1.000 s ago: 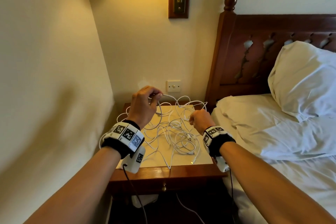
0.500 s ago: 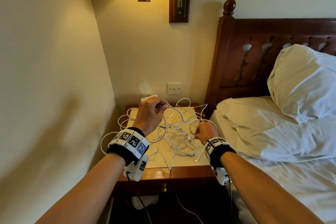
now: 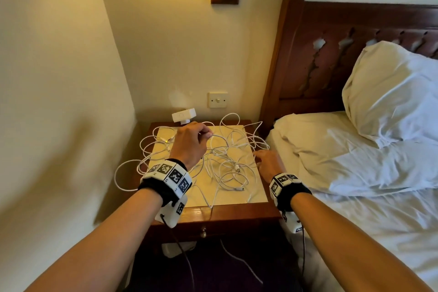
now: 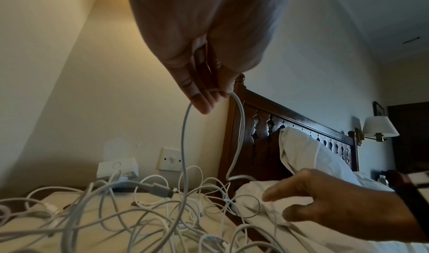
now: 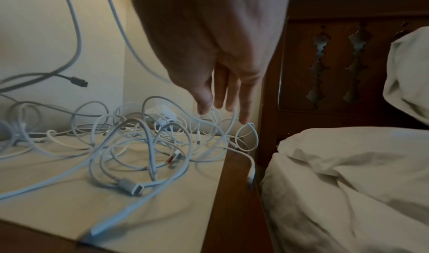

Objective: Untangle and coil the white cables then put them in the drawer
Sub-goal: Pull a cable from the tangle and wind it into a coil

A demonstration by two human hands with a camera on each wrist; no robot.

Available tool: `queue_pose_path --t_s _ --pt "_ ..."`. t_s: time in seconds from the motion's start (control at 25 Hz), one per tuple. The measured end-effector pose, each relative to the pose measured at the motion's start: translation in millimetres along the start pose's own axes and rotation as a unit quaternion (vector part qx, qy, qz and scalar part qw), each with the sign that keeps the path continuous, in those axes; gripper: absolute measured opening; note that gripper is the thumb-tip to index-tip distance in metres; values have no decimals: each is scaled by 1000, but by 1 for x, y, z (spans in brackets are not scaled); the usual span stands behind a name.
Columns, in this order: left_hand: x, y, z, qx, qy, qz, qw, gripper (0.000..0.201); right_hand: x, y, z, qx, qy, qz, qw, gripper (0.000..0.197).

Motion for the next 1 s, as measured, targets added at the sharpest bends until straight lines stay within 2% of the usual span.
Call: queue_pose_path --t_s 0.08,0.2,0.28,0.4,0.52,0.56,0.6,0.76,0.84,0.92,1.0 --pt "9 -5 0 -6 2 -3 1000 5 -9 2 8 -10 47 -14 999 34" --pt "18 -4 -1 -7 0 -5 1000 5 -25 21 27 79 113 -28 990 21" --pt "19 1 -3 5 9 3 1000 6 -16 35 31 129 97 -46 986 19" --pt "5 12 -13 25 38 24 999 6 -2 45 17 157 54 -61 984 27" --pt "-23 28 -29 48 75 60 994 6 10 44 -3 171 -31 -93 980 41" --pt "-34 33 -35 56 86 69 992 6 5 37 -8 153 -27 -121 980 42" --pt "-46 38 -41 63 101 70 990 6 -9 29 -14 131 9 -151 980 37" --pt "-95 46 -56 52 148 75 985 6 -113 -22 -13 31 224 -222 948 19" --pt "-118 49 -57 31 170 80 982 7 -160 -64 -10 -63 255 -289 921 17" --pt "-144 57 -55 10 185 90 979 7 -206 -110 -1 -143 257 -353 888 14" --pt "-166 68 -55 -5 169 86 982 8 -245 -158 6 -193 237 -388 870 16"
Point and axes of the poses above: each hand's wrist, its own z-axis away from the middle knuckle, its own x-axis out of the palm, y = z × x, the point moved 10 cm from there along -z, towards the middle knuckle, and after that the axes turned 10 degrees about -z, right-handed, at the moved point
